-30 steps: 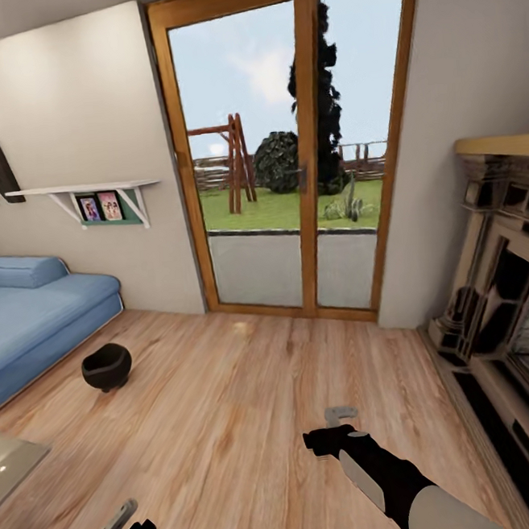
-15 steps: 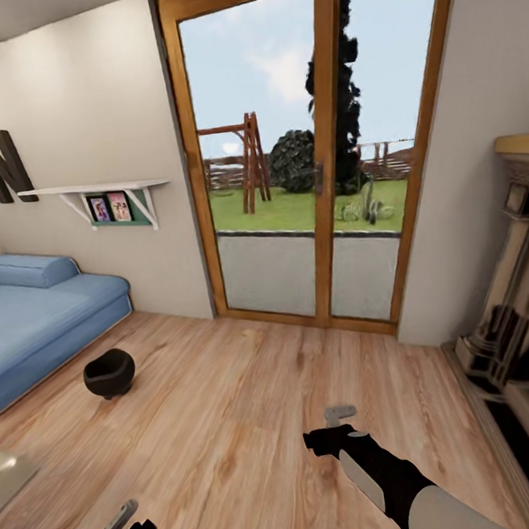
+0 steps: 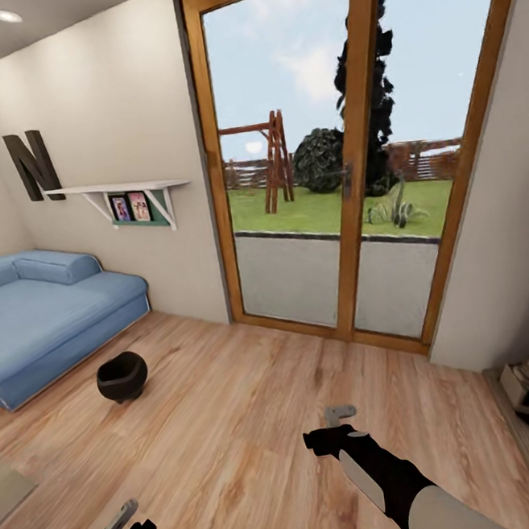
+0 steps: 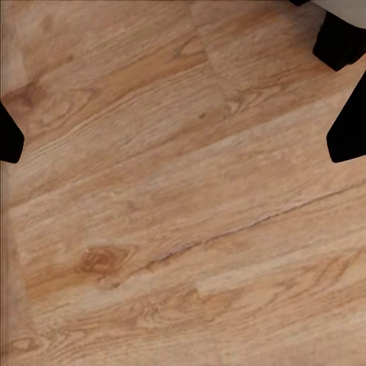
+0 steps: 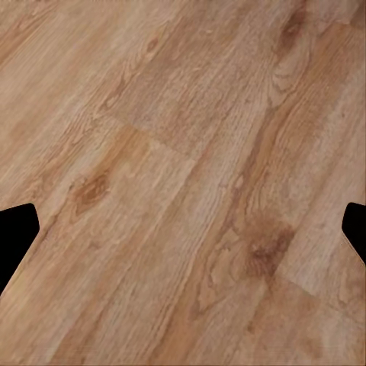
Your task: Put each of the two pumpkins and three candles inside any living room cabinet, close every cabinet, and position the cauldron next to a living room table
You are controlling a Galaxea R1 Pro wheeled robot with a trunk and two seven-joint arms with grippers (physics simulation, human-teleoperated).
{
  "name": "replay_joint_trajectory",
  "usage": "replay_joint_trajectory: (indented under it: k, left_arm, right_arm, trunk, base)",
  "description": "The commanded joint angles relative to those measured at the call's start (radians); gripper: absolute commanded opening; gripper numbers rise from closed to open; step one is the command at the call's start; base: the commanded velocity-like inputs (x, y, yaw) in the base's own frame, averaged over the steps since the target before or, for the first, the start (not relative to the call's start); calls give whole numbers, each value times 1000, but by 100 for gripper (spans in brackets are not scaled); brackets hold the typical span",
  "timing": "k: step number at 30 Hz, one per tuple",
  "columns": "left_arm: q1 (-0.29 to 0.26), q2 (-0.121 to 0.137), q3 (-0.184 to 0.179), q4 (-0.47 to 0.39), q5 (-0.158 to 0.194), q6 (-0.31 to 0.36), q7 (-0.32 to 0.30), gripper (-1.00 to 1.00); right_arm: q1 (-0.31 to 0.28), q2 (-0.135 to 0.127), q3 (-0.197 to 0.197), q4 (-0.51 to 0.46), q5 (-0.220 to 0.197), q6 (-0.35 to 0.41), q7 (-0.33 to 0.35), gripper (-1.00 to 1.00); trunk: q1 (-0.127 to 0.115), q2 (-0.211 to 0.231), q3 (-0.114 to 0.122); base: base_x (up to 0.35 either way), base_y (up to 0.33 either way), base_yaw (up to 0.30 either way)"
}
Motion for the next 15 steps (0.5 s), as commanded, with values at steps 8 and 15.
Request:
replay_joint_trajectory:
  k: [8,15]
  left_arm:
    - [0,1,-7,-2,10,0,9,100]
    - [0,1,-7,-2,10,0,9,100]
  right_arm:
    - [-1,-1,7,-1,-11,2,-8,100]
    - [-1,-1,7,-2,-12,3,-8,100]
  trunk:
    - [1,-1,-1]
    - [1,-1,-1]
  base:
    - [343,-109,4]
    - [343,-108,4]
